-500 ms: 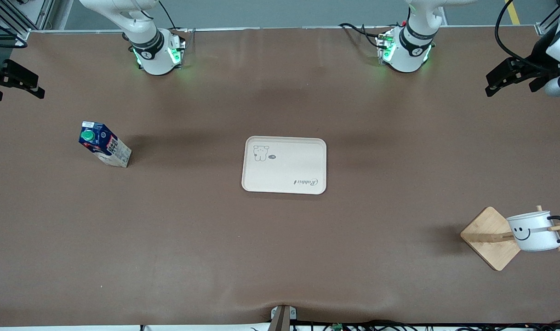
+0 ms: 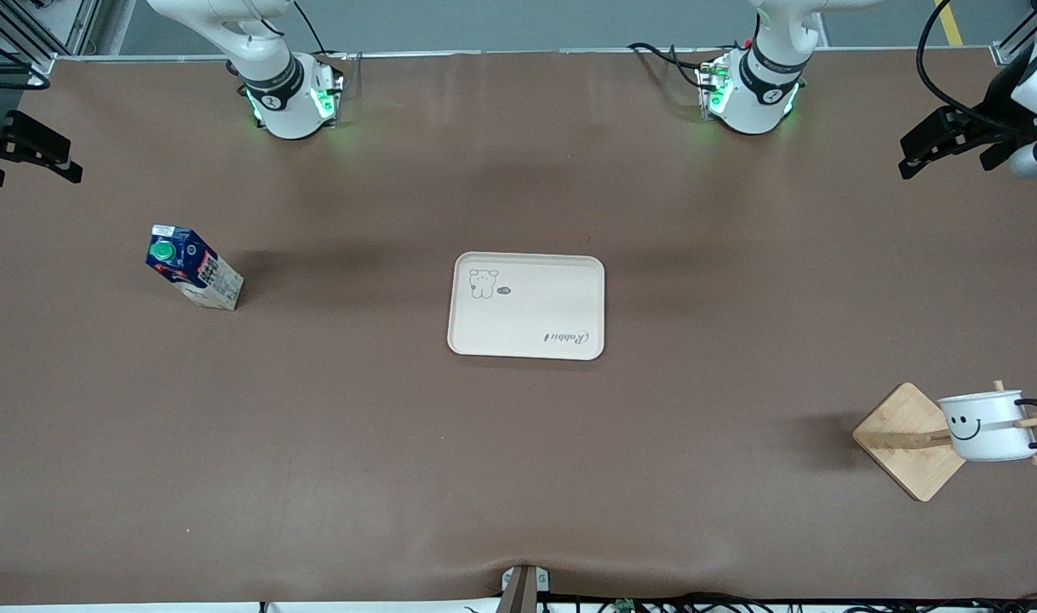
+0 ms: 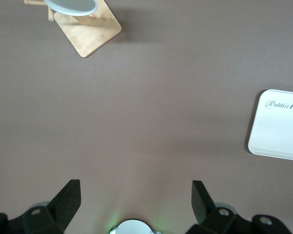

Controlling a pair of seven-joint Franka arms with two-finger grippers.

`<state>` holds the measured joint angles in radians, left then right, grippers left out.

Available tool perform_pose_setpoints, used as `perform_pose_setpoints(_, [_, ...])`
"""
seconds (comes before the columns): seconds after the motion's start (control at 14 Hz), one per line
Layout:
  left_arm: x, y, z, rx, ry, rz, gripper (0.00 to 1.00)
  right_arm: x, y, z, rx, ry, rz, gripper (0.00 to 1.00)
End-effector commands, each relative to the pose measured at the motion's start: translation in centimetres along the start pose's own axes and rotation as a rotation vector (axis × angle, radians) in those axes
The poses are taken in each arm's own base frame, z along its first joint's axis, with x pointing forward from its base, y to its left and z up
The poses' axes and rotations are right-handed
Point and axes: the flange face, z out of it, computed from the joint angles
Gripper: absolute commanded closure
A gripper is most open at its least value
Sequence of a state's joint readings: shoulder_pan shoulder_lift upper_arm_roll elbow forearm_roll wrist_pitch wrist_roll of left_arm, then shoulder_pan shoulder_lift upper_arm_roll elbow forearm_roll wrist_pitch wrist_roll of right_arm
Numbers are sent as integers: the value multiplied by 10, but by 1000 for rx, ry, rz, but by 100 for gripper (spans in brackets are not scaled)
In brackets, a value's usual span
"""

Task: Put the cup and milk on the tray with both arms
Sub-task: 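Move the left gripper toward the white mug on the wooden stand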

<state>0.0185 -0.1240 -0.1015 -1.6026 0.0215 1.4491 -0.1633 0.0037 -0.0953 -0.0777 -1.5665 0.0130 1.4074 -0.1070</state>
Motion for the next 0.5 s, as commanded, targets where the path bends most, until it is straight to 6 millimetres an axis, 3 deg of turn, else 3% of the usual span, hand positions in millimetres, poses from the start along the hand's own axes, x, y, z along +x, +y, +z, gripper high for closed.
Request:
perform_pose_setpoints(0.0, [10, -11, -4, 14, -4, -11, 0, 1, 4, -3, -14, -7, 11, 0])
perform_pose_setpoints(0.07, [13, -21, 4, 14, -17, -16, 0, 1, 4, -3, -14, -7, 11, 0])
perform_pose_setpoints(0.29, [26, -23, 15, 10, 0, -15, 0, 4, 6, 0, -14, -11, 13, 0])
perform_pose_setpoints(0.43, [36, -39, 27, 5, 35, -48, 0, 4, 6, 1, -14, -13, 13, 0])
